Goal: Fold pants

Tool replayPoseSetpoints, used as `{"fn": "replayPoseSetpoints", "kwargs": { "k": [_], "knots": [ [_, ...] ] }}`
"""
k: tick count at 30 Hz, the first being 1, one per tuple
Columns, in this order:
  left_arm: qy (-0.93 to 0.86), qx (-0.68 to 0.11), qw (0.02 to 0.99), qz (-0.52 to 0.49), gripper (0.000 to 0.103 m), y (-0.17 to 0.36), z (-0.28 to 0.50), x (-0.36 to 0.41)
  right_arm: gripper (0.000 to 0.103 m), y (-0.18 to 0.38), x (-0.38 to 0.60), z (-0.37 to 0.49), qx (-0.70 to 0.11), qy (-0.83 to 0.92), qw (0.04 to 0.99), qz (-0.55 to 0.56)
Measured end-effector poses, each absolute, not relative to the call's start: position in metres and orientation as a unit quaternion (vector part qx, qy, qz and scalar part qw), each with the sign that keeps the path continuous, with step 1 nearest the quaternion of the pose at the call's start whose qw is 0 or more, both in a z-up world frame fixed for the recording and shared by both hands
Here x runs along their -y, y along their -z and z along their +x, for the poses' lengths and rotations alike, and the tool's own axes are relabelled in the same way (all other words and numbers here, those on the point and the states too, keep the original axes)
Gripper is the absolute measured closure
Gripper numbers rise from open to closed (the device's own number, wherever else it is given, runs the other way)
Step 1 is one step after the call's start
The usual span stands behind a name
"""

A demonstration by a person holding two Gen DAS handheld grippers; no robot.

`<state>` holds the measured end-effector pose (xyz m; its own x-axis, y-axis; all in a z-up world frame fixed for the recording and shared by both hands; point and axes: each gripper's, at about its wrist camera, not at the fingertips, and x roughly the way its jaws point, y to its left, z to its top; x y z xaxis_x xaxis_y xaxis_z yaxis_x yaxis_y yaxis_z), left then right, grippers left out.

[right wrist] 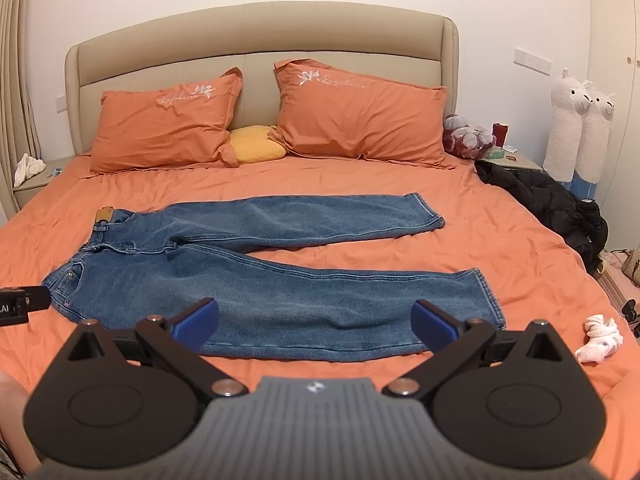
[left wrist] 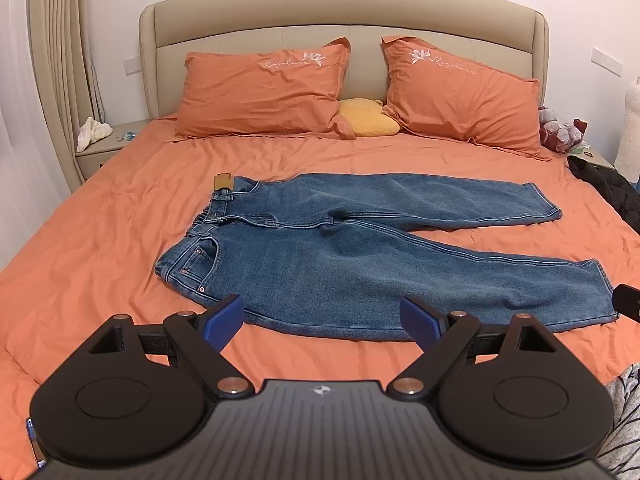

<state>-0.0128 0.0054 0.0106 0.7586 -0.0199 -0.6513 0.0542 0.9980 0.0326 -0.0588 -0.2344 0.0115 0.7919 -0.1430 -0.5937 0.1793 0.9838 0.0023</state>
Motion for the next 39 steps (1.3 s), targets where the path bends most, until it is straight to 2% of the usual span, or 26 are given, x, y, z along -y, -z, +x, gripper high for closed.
{"fn": "replayPoseSetpoints", "kwargs": {
  "k": [39],
  "knots": [
    [0.021, -0.334, 0.942, 0.028, 0.0, -0.0152, -0.0166, 0.0018, 0.005, -0.0169, 0.2292, -0.0623, -0.306, 0.098, 0.947, 0.03]
  ]
}}
